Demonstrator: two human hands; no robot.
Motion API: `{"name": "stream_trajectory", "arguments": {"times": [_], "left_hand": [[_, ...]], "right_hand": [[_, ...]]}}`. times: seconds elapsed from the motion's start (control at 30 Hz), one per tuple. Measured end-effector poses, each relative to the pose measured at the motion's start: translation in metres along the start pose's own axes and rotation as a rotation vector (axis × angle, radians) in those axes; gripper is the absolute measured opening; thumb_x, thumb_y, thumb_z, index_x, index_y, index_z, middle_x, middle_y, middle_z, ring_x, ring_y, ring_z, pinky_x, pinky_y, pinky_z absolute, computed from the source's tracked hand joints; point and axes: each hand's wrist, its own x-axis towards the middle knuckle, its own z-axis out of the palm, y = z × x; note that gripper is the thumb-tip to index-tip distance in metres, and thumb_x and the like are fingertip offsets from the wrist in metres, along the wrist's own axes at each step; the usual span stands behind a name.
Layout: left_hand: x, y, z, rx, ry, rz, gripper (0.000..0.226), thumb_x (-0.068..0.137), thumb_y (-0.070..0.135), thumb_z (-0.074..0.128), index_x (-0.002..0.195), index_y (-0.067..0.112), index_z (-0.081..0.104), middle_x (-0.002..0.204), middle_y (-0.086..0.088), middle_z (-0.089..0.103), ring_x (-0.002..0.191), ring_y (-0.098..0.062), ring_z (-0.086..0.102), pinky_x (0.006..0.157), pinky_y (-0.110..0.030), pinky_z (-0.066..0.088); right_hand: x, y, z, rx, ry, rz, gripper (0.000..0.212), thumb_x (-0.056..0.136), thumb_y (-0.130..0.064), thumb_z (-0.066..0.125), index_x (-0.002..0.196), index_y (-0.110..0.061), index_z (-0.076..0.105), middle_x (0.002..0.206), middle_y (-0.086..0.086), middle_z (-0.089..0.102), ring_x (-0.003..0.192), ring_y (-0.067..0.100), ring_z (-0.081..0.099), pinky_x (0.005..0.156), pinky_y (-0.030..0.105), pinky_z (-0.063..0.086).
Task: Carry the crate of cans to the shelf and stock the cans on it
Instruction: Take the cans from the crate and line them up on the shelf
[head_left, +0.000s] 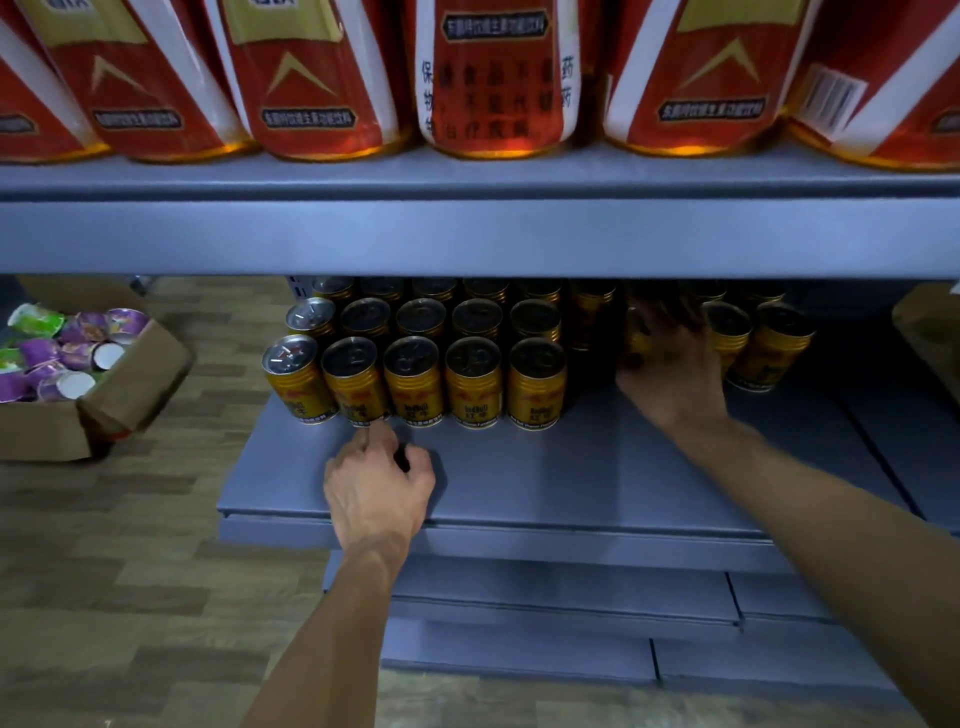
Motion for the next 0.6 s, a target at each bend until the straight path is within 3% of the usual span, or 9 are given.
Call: {"name": "stream_trajectory", "arguments": {"times": [0.1,0.27,0.4,0.5,0.6], "left_hand": [[0.001,-0.006,-0.001,0.014,-0.002,-0.002,0.019,0.077,0.03,0.048,0.074,0.012,0.047,0.069,-0.01,0.056,0.063,-0.034,0.054,0.059,-0.036,0.04],[0.003,-0.001,0.0,0.019,0.009,-0.015,0.018,0.078,0.03,0.048,0.073,0.012,0.048,0.069,-0.009,0.056,0.061,-0.033,0.054,0.057,-0.032,0.033],[0.006,0.003,0.002,-0.006,0.024,-0.044,0.018,0.078,0.031,0.047,0.07,0.015,0.045,0.063,-0.006,0.051,0.06,-0.032,0.05,0.057,-0.034,0.036],[0.003,0.003,0.0,-0.001,-0.012,-0.04,0.019,0.077,0.032,0.046,0.069,0.015,0.045,0.061,-0.004,0.048,0.059,-0.031,0.049,0.057,-0.034,0.037],[-0.003,0.0,-0.005,0.016,-0.047,-0.03,0.021,0.078,0.032,0.047,0.069,0.012,0.046,0.062,-0.009,0.053,0.058,-0.033,0.054,0.056,-0.034,0.04]], "right_hand": [[0.012,0.009,0.011,-0.117,-0.203,0.08,0.066,0.078,-0.018,0.069,0.141,-0.009,0.051,0.143,0.017,0.05,0.134,0.038,0.041,0.113,0.041,0.029],[0.014,0.01,0.015,-0.153,-0.119,0.138,0.06,0.067,-0.018,0.075,0.126,-0.012,0.063,0.137,0.016,0.056,0.133,0.04,0.042,0.111,0.046,0.032],[0.015,0.022,0.011,-0.166,-0.142,0.078,0.055,0.086,-0.034,0.057,0.137,-0.016,0.053,0.139,0.014,0.054,0.13,0.038,0.044,0.11,0.044,0.033],[-0.009,0.014,-0.004,-0.189,-0.146,0.078,0.039,0.084,-0.025,0.059,0.119,-0.01,0.063,0.126,0.018,0.062,0.123,0.04,0.05,0.104,0.044,0.04],[-0.042,-0.011,-0.016,-0.196,-0.221,0.06,0.031,0.072,-0.02,0.075,0.102,-0.012,0.069,0.108,0.014,0.069,0.106,0.037,0.059,0.086,0.037,0.048]]}}
